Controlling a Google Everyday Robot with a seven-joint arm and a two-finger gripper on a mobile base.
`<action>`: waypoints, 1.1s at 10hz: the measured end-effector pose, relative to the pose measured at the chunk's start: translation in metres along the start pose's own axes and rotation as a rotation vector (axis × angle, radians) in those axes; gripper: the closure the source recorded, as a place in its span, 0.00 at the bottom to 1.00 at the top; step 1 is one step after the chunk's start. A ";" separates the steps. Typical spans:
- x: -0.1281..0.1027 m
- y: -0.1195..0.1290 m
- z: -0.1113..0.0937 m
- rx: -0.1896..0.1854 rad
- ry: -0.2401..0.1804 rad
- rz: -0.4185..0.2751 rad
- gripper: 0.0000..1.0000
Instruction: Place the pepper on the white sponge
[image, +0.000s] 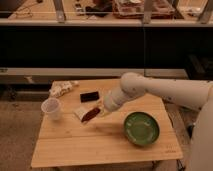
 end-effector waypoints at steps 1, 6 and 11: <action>0.003 -0.010 0.004 0.003 -0.011 0.009 0.75; 0.028 -0.045 0.037 0.026 -0.087 0.050 0.75; 0.037 -0.055 0.068 0.031 -0.188 0.059 0.75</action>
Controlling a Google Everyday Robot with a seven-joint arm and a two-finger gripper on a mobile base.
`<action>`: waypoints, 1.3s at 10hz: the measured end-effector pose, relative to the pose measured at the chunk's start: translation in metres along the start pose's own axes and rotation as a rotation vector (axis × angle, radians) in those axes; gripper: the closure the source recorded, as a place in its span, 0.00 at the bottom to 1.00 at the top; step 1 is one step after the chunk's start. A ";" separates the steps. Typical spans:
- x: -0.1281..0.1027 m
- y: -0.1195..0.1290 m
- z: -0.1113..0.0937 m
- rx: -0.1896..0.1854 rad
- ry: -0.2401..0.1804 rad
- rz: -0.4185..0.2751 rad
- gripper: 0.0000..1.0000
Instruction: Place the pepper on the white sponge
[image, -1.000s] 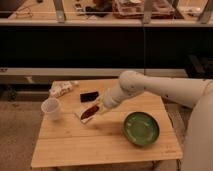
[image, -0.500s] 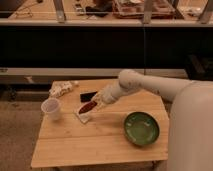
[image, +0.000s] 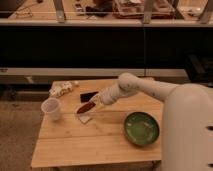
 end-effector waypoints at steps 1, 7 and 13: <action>-0.002 -0.001 0.006 0.002 -0.035 -0.009 0.75; 0.015 0.000 0.026 -0.008 -0.079 -0.054 0.75; 0.010 -0.007 0.025 -0.014 -0.086 -0.089 0.75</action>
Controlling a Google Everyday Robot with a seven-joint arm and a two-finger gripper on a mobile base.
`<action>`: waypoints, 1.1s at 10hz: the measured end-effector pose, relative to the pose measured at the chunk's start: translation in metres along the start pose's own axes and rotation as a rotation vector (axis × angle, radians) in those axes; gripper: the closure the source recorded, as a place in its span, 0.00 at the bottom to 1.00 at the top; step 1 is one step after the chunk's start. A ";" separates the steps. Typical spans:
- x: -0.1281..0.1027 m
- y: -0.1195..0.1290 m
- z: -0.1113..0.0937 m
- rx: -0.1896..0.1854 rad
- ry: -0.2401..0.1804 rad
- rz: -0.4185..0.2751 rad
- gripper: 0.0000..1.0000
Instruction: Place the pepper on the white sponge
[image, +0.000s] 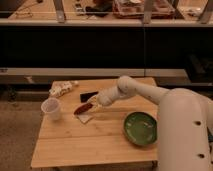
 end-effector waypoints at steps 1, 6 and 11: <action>-0.002 0.001 0.003 -0.006 -0.003 -0.002 0.75; -0.003 0.011 0.019 -0.043 -0.018 0.013 0.75; 0.001 0.009 0.019 -0.043 -0.019 0.022 0.71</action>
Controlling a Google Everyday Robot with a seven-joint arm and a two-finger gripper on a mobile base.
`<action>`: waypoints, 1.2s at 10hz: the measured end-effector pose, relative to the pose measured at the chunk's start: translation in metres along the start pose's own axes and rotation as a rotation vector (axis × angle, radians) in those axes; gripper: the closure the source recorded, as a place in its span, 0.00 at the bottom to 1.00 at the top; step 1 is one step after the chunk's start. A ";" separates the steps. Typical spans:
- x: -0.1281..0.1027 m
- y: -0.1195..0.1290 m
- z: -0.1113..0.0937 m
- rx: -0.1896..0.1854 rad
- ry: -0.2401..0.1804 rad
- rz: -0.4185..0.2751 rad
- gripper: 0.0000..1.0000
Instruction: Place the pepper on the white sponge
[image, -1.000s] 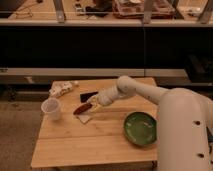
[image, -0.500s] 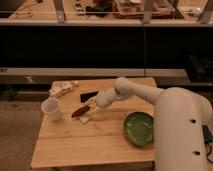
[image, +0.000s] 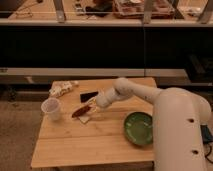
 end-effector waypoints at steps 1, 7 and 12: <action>0.000 0.000 0.000 -0.004 0.000 -0.002 0.58; 0.001 0.001 -0.004 -0.019 0.018 -0.001 0.24; -0.001 0.002 -0.005 -0.031 0.028 -0.003 0.24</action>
